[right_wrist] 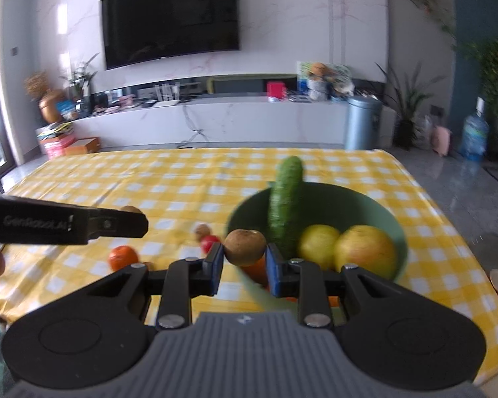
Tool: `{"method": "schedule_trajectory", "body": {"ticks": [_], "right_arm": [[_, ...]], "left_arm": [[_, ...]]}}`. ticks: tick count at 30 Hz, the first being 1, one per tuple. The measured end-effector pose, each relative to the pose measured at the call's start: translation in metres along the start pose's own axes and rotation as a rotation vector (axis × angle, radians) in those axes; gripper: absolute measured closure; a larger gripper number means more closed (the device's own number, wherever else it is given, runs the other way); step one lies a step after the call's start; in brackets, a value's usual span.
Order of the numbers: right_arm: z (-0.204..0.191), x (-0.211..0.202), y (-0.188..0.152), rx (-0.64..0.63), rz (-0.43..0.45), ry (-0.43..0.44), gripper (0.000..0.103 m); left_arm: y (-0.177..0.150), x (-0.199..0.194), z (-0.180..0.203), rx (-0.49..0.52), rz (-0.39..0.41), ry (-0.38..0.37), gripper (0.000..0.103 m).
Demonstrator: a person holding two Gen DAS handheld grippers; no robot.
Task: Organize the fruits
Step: 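Carry the kiwi in the left tool while the right tool carries its kiwi over the colander, then open the left tool dropping its kiwi while the right tool releases its kiwi into the colander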
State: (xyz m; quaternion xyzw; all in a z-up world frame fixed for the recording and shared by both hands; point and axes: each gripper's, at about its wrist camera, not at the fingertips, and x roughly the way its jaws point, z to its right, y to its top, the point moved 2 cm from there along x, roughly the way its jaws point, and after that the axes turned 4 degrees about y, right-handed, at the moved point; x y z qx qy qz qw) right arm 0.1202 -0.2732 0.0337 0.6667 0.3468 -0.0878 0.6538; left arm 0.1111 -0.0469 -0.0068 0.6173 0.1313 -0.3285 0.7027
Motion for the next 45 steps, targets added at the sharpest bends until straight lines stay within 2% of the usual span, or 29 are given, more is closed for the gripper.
{"method": "schedule_trajectory", "body": {"ticks": [4,8,15,21,32,42,45], "right_arm": [[0.012,0.002,0.005,-0.034,-0.037,-0.04,0.079],[0.023,0.008,0.005,-0.091,-0.09,-0.067,0.079],[0.047,0.022,-0.001,0.024,-0.153,-0.012,0.079],[0.052,0.031,-0.002,0.068,-0.183,0.002,0.079],[0.05,0.044,-0.004,0.066,-0.231,-0.004,0.079],[0.052,0.043,-0.004,0.075,-0.228,-0.003,0.079],[0.052,0.042,-0.005,0.078,-0.225,-0.007,0.078]], "left_arm": [[0.008,0.016,0.02,0.048,-0.021,-0.024,0.073],[0.012,0.038,0.033,0.06,-0.087,-0.054,0.073],[0.011,0.068,0.04,0.054,-0.178,-0.079,0.073],[0.009,0.081,0.043,0.06,-0.215,-0.072,0.073],[0.003,0.092,0.051,0.084,-0.241,-0.074,0.073],[0.002,0.092,0.056,0.096,-0.243,-0.058,0.073],[0.002,0.092,0.055,0.094,-0.239,-0.047,0.068]]}}
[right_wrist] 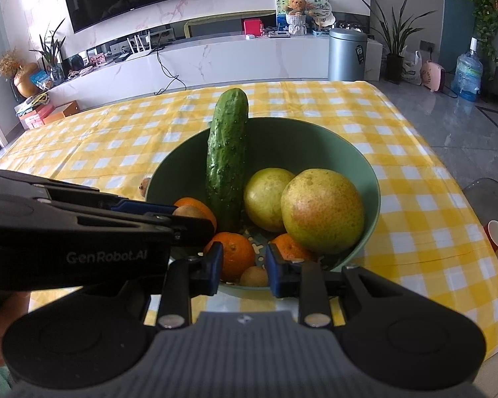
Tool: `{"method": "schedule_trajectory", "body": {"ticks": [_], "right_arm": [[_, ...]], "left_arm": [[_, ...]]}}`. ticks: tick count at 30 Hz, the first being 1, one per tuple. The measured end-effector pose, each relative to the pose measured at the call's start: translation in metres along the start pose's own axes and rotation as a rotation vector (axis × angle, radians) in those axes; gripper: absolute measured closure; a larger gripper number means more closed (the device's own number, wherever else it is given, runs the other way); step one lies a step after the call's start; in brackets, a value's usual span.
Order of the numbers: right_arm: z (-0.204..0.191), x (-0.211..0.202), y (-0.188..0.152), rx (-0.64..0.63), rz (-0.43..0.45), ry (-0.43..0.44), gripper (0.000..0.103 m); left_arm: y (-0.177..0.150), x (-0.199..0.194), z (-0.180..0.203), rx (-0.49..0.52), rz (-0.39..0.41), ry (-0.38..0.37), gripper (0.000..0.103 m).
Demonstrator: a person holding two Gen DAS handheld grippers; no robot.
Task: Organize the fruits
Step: 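Open the left tool dropping its kiwi while the right tool releases its kiwi into the colander, then withdraw both tools from the colander toward the remaining fruit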
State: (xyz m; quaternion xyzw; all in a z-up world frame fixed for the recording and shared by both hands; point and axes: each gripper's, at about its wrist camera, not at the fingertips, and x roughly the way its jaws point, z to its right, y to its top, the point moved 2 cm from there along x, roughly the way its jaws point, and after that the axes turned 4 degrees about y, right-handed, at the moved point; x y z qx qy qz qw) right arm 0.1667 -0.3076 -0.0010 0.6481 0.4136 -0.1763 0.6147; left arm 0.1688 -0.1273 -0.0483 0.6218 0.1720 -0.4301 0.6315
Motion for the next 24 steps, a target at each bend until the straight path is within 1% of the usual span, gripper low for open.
{"method": "schedule_trajectory", "body": {"ticks": [2,3,4,5,7,10,12,16,21,24], "right_arm": [[0.001,-0.001,0.0,0.005,0.003,0.001,0.076],[0.001,-0.002,0.0,0.007,0.007,0.003,0.067],[0.0,-0.003,-0.001,0.007,0.012,-0.003,0.064],[0.0,-0.004,-0.001,0.007,0.014,-0.003,0.062],[0.0,-0.005,-0.001,0.006,0.019,-0.009,0.06],[-0.001,-0.008,-0.001,0.001,0.034,-0.02,0.057],[-0.001,-0.01,-0.001,-0.002,0.049,-0.023,0.05],[-0.003,-0.016,-0.002,-0.009,0.079,-0.038,0.044],[-0.008,-0.02,-0.002,-0.033,0.105,-0.073,0.034],[-0.01,-0.022,-0.003,-0.044,0.121,-0.096,0.034]], "left_arm": [[0.0,-0.001,-0.001,-0.01,0.009,0.002,0.06],[0.0,-0.003,-0.001,-0.01,0.019,0.011,0.059],[0.0,-0.004,-0.001,-0.004,0.026,0.019,0.057],[0.0,-0.006,0.0,0.0,0.03,0.022,0.056],[0.0,-0.009,-0.001,0.0,0.035,0.018,0.052],[0.0,-0.016,-0.001,-0.004,0.046,0.02,0.051],[-0.001,-0.022,-0.001,0.0,0.057,0.03,0.051],[-0.003,-0.035,-0.005,0.006,0.075,0.058,0.048],[-0.008,-0.053,-0.014,0.025,0.087,0.113,0.043],[-0.013,-0.065,-0.02,0.044,0.097,0.154,0.042]]}}
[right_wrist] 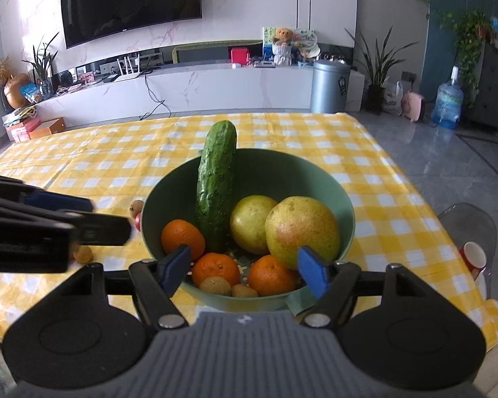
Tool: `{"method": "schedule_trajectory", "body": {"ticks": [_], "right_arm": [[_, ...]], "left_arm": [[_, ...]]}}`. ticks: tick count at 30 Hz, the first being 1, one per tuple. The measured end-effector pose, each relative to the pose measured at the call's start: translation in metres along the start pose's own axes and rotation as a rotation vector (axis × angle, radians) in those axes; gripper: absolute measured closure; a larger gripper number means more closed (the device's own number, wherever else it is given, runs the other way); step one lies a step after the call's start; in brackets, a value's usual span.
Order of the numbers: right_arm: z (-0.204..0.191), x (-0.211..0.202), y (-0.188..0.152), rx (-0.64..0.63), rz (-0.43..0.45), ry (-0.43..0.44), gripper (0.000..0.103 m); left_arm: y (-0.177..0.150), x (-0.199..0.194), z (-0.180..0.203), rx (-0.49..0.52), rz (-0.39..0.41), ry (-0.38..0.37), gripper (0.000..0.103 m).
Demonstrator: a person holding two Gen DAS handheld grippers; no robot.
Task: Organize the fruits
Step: 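Withdraw both tools from the colander toward the remaining fruit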
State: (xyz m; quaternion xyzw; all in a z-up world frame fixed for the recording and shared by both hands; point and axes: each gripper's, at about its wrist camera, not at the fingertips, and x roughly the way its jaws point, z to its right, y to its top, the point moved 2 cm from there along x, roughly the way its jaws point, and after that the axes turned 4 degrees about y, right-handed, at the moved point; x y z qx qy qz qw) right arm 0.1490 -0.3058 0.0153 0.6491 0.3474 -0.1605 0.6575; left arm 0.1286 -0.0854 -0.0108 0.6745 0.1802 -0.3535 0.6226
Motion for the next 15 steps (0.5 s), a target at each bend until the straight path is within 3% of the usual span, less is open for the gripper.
{"method": "schedule_trajectory", "body": {"ticks": [7,15], "right_arm": [[-0.002,-0.013,0.001,0.042,0.062,-0.063,0.032],[-0.027,-0.028,-0.003,0.092,0.174,-0.011,0.032]], "left_arm": [[-0.008,-0.018,-0.029,-0.033,0.015,0.058,0.04],[-0.016,-0.035,-0.065,-0.075,0.063,0.112,0.04]]}}
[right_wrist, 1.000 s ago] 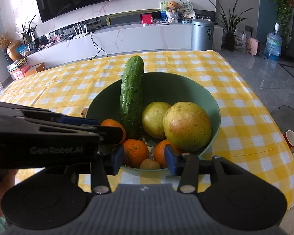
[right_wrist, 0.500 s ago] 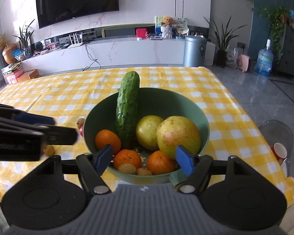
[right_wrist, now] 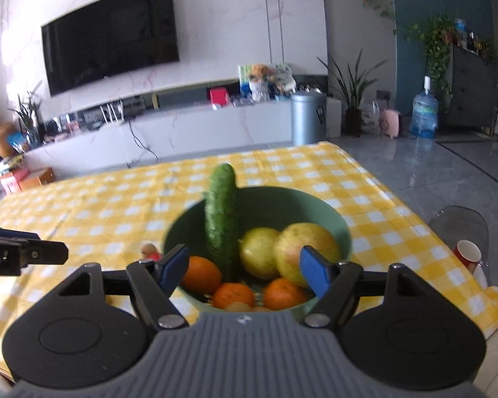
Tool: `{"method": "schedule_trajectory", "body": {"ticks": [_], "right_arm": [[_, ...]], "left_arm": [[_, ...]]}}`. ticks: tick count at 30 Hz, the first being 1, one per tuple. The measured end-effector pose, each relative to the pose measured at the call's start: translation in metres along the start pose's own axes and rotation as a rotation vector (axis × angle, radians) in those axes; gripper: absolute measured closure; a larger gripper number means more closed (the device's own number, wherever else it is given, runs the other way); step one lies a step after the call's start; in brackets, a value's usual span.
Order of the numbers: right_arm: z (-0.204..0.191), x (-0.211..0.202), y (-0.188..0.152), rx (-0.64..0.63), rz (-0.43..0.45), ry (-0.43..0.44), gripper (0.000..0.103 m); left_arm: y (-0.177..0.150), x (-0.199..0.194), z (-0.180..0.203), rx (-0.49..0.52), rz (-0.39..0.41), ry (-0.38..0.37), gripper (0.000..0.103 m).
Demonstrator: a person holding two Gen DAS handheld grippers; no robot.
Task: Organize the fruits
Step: 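Withdraw both tools from the colander toward the remaining fruit, then close the left tool on the last mandarin while the right tool lowers over a kiwi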
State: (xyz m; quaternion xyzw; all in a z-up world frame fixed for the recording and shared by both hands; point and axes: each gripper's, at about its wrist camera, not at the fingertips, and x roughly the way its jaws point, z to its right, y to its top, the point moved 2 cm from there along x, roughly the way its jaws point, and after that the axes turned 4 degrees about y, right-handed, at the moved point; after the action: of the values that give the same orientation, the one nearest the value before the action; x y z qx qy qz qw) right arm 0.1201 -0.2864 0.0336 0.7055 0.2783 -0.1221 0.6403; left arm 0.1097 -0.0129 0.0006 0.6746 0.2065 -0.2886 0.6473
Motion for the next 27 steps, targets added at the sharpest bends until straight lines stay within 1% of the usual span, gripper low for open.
{"method": "schedule_trajectory", "body": {"ticks": [3,8,11,13,14,18,24,27], "right_arm": [[-0.02,0.0,-0.004,-0.029,0.018,0.047,0.032],[-0.056,0.005,-0.013,-0.119,0.009,0.12,0.033],[-0.074,0.008,-0.018,-0.18,0.002,0.156,0.037],[-0.083,0.012,-0.021,-0.209,-0.004,0.174,0.04],[-0.086,0.015,-0.023,-0.218,-0.012,0.183,0.043],[-0.094,0.026,-0.028,-0.224,-0.057,0.203,0.052],[-0.098,0.047,-0.033,-0.206,-0.108,0.219,0.054],[-0.101,0.057,-0.035,-0.204,-0.131,0.229,0.057]], "left_arm": [[-0.003,-0.004,-0.014,-0.007,0.023,0.013,0.04],[-0.009,0.0,-0.035,-0.06,0.016,0.016,0.04],[-0.013,0.005,-0.043,-0.077,0.007,0.017,0.04],[-0.015,0.009,-0.047,-0.095,-0.005,0.005,0.04],[-0.017,0.011,-0.049,-0.102,-0.012,-0.003,0.04],[-0.024,0.023,-0.055,-0.117,-0.042,-0.004,0.04],[-0.035,0.044,-0.065,-0.171,-0.089,-0.017,0.041],[-0.041,0.055,-0.066,-0.182,-0.108,-0.025,0.044]]}}
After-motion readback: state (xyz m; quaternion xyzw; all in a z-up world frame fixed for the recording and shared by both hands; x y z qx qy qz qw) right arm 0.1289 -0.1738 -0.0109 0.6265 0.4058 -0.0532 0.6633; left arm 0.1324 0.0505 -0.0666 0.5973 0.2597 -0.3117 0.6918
